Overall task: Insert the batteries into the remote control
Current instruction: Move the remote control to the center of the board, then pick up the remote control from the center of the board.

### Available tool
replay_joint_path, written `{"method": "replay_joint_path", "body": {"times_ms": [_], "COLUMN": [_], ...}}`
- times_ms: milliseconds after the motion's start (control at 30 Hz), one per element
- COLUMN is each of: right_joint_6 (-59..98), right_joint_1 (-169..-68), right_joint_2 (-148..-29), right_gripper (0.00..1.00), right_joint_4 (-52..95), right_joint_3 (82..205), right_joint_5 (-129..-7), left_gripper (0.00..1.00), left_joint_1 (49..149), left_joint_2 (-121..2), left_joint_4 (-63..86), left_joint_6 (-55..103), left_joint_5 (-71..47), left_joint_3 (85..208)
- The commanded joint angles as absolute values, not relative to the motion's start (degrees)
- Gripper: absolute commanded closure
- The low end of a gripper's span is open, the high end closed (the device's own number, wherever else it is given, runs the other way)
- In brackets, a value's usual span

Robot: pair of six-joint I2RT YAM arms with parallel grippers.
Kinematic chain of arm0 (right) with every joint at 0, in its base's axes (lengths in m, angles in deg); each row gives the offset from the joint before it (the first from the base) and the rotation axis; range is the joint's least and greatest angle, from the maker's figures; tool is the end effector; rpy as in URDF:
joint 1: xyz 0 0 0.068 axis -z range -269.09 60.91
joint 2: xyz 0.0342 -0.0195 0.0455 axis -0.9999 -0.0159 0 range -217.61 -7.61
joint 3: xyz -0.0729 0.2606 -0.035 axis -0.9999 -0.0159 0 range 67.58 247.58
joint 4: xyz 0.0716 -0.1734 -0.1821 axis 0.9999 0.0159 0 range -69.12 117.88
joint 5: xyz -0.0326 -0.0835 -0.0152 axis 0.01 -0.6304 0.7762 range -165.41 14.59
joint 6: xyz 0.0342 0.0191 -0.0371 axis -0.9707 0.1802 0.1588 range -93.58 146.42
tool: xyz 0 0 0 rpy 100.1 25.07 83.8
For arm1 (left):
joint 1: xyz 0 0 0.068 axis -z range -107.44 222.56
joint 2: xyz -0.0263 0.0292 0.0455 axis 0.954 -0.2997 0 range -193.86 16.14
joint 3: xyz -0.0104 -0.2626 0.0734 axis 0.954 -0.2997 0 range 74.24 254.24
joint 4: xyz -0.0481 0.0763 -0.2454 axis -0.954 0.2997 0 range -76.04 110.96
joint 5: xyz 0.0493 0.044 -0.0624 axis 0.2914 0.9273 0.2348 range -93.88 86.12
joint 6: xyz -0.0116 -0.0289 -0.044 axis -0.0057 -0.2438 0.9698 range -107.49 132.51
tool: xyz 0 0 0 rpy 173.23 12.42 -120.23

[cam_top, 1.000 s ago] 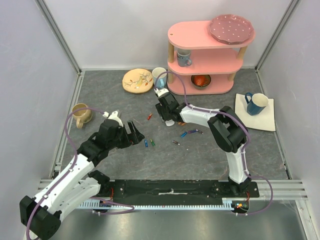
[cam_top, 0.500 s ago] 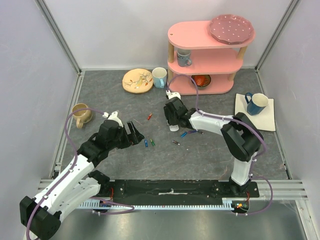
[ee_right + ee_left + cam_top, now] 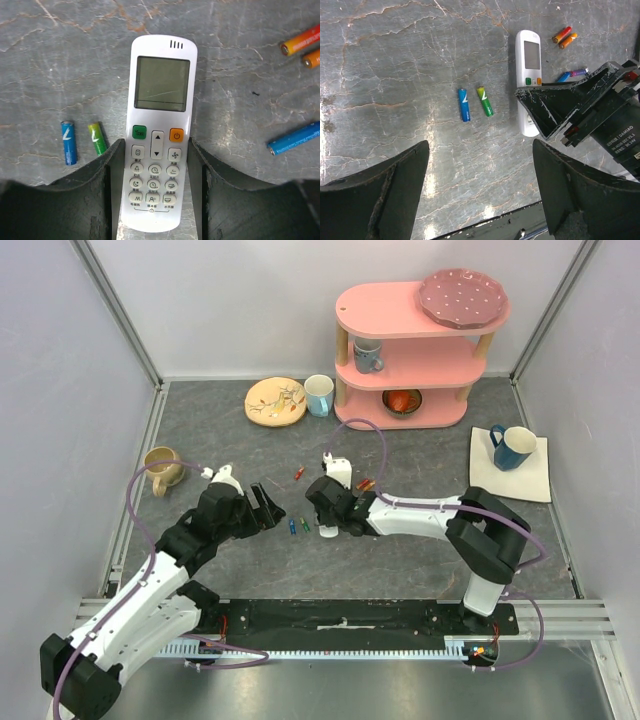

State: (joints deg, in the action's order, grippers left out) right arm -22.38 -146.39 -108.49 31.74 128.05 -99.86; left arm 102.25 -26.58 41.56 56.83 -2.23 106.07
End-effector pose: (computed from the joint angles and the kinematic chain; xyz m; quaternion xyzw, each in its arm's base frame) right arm 0.2079 0.2966 0.1766 0.0017 0.9247 0.1389 0.3545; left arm 0.1427 -0.0802 0.2371 -0.1208 0.8924 -0.2511 0.3548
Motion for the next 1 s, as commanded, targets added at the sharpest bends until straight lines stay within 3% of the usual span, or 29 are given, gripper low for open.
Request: {"method": "replay_joint_path", "body": {"times_ms": [0,133,367,567,800,967], "right_joint_6": [-29.5,-29.9,-30.2,-25.2,-19.3,-17.4], "right_joint_1": [-148.0,-149.2,-149.6,-149.6,-149.6,-149.6], "right_joint_2": [-109.3,-111.7,-112.0,-105.2,-81.8,-69.9], "right_gripper": [0.65,0.58,0.24,0.02,0.02,0.03], "right_joint_4": [32.2,33.4,36.2,42.0,46.3,45.4], "right_joint_3": [127.8,129.1,129.9,132.7,122.3,112.9], "right_joint_5": [-105.5,-106.0,-106.5,-107.0,-109.2,-109.3], "left_gripper": [0.11,0.11,0.12,0.14,0.18,0.09], "left_joint_1": [102.2,102.2,102.2,102.3,105.6,110.8], "left_joint_2": [-25.3,-25.9,-27.4,-29.5,-44.3,-53.1], "left_joint_4": [39.3,38.7,37.9,34.4,31.3,30.7], "left_joint_6": [59.1,58.9,58.6,55.5,52.5,50.7], "left_joint_5": [-0.2,-0.1,-0.4,-2.8,-6.6,-4.1], "left_joint_3": [105.4,105.1,104.7,104.7,111.7,119.5]}}
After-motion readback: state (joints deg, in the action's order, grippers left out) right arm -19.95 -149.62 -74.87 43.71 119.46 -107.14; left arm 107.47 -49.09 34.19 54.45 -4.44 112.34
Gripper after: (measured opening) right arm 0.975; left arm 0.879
